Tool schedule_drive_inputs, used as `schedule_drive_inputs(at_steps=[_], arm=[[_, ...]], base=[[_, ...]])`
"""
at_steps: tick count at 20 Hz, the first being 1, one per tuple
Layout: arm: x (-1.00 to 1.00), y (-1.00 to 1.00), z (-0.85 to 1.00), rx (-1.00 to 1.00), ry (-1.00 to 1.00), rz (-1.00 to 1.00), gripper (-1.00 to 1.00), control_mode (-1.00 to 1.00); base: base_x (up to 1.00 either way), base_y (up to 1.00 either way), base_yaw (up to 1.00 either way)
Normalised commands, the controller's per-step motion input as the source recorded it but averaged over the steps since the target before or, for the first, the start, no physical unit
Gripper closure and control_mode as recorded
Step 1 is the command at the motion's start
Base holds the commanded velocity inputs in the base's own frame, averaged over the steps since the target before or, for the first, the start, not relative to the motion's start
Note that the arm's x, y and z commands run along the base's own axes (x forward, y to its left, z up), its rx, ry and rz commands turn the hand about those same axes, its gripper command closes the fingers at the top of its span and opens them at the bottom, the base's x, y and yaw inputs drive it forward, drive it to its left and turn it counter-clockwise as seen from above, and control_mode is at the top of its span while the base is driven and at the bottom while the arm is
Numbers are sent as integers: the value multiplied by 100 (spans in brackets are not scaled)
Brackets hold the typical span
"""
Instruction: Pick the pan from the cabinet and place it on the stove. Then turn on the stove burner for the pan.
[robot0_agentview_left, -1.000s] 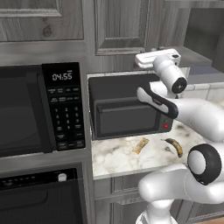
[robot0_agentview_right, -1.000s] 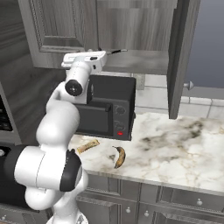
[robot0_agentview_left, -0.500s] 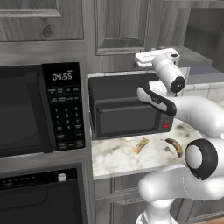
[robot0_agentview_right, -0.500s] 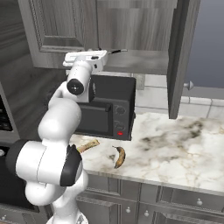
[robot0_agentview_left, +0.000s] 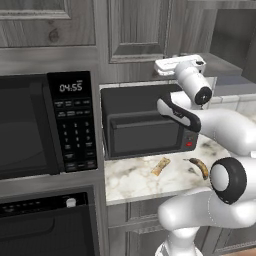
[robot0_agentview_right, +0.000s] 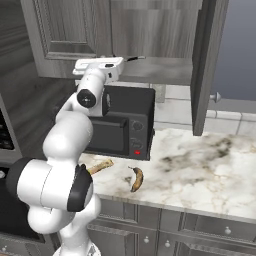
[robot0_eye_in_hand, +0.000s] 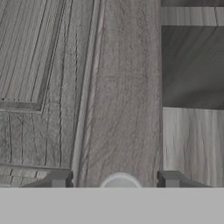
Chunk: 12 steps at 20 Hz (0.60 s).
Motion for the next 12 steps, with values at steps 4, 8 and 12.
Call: schedule_drive_inputs(at_steps=[4, 8, 12], arm=[[20, 4, 0, 0, 0, 0, 100, -100], [3, 14, -2, 0, 0, 0, 100, -100], [0, 42, -3, 0, 0, 0, 100, -100]], base=[[0, 0, 0], [0, 0, 0], [0, 0, 0]])
